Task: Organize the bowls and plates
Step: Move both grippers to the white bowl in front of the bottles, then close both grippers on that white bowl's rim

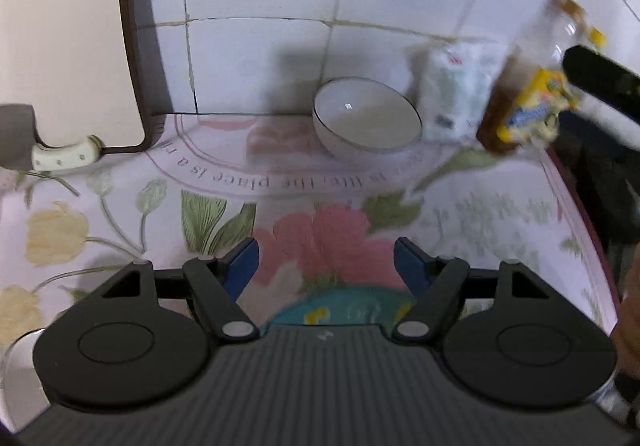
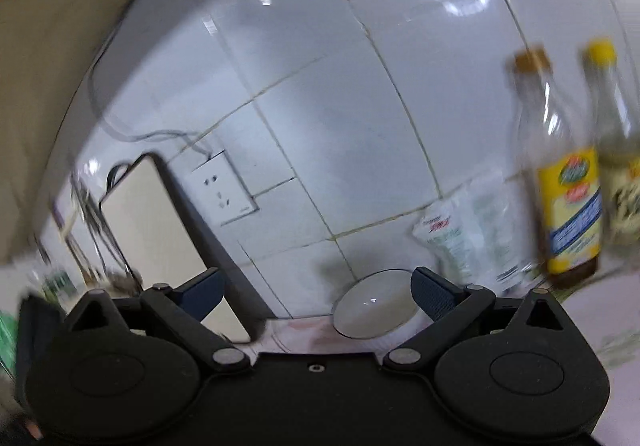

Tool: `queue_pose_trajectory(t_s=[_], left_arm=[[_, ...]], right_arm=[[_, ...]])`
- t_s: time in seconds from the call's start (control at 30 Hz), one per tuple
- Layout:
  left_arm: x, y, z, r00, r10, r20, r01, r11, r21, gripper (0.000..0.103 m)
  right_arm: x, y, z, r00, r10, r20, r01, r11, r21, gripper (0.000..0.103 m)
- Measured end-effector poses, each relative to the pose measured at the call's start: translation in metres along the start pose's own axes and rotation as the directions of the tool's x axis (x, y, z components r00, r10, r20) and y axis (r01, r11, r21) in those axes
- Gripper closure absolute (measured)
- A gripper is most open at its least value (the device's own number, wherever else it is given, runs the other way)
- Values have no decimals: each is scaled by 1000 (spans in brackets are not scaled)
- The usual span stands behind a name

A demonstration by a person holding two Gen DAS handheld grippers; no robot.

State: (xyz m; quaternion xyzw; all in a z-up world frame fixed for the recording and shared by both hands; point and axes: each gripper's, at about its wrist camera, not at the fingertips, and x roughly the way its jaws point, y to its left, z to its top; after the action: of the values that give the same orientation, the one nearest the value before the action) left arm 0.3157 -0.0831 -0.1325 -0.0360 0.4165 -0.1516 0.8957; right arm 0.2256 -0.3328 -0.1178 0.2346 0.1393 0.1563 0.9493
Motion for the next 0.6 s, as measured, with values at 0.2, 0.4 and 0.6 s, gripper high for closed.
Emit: queue_pose_trajectory(t_s=[0.2,0.4,0.6], left_arm=[[26,8,21,996,-33,86,39,996,-79,31],[53,7,48,991,-93,97,110,976,-190,31],[96,14,57,999,2,48,8,976,-218,37]], right_arm=[[60,-17,1,993,-85,-79,91,993,69,15],[116,-46,-12,952,-216,-216,252,955,154,20],[153,-64,-23,915,-288,-283,341,927,157,40]])
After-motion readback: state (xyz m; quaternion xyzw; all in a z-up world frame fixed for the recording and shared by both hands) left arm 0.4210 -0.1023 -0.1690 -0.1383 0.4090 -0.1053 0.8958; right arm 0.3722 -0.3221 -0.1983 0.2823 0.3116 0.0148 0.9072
